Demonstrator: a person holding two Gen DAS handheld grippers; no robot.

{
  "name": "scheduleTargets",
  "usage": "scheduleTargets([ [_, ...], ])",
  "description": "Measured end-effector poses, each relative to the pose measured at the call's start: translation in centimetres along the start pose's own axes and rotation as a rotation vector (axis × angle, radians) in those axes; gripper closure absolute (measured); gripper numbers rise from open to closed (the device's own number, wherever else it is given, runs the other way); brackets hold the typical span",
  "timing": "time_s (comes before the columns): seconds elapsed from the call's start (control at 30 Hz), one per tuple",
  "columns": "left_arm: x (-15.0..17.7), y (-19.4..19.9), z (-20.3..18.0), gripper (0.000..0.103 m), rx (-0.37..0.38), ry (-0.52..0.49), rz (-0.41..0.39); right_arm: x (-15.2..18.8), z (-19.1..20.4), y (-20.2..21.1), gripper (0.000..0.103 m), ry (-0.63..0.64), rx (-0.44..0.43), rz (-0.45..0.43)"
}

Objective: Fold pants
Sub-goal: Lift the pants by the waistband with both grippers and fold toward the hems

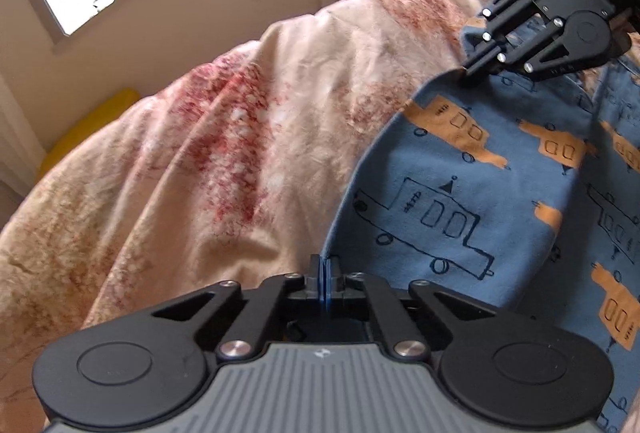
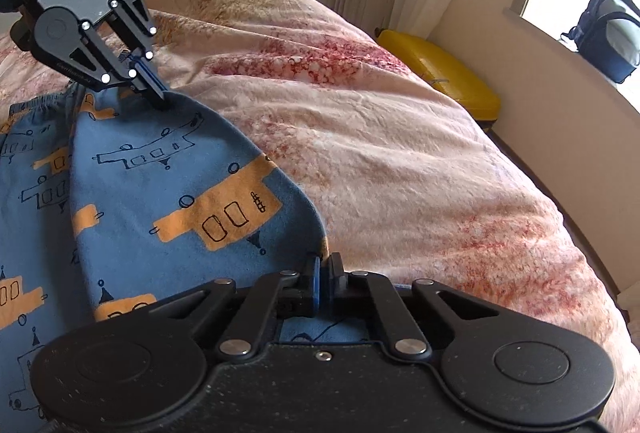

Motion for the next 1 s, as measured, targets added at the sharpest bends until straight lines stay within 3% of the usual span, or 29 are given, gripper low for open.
scheduleTargets([
  [0.13,-0.3,1.8,-0.6,0.103,-0.105,0.037,-0.083,0.0,0.7,0.2,0.102,0.018,0.073,-0.018],
  [0.23,-1.1,3.6,-1.7,0.103,-0.252,-0.035,-0.164,-0.6,1.0,0.9,0.102,0.017,0.188,-0.053],
  [0.3,-2.0,4.8,-2.0,0.103,-0.306,-0.028,-0.209,-1.7,0.9,1.4,0.102,0.012,0.258,-0.094],
  [0.47,-4.0,4.6,-0.2,0.103,-0.416,0.023,-0.225,-5.2,-0.2,0.9,0.102,0.030,0.396,-0.161],
  [0.57,-4.6,2.2,1.7,0.103,-0.428,0.089,-0.194,-6.9,-1.2,-1.0,0.102,0.029,0.433,-0.154],
  [0.67,-4.7,-1.1,3.1,0.103,-0.423,0.132,-0.143,-7.8,-2.4,-4.1,0.102,0.018,0.439,-0.091],
  [0.77,-3.9,-3.6,4.0,0.102,-0.395,0.186,-0.089,-7.5,-2.9,-7.1,0.102,0.012,0.429,-0.011],
  [0.87,-3.7,-3.7,4.9,0.099,-0.347,0.236,-0.087,-7.1,-3.4,-8.0,0.101,-0.017,0.415,-0.003],
  [0.9,-3.6,-3.2,5.3,0.095,-0.323,0.243,-0.094,-7.2,-3.5,-7.8,0.101,-0.024,0.407,-0.009],
  [0.93,-3.4,-2.5,5.8,0.079,-0.303,0.256,-0.103,-7.4,-3.6,-7.6,0.098,-0.029,0.403,-0.018],
  [0.97,-3.0,-1.7,6.3,0.066,-0.287,0.274,-0.116,-7.5,-3.7,-7.5,0.089,-0.032,0.402,-0.030],
  [1.0,-2.6,-0.7,6.6,0.040,-0.277,0.297,-0.138,-7.4,-3.8,-6.9,0.081,-0.039,0.403,-0.049],
])
Point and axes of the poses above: each gripper's, at about its wrist camera, not at the fingertips, and y roughly against the way its jaws point, z to its left, x to its underside, the point moved 1 cm from there along -y, roughly the way its jaws point, and after that the axes turned 6 degrees about y, right-handed, at the moved point
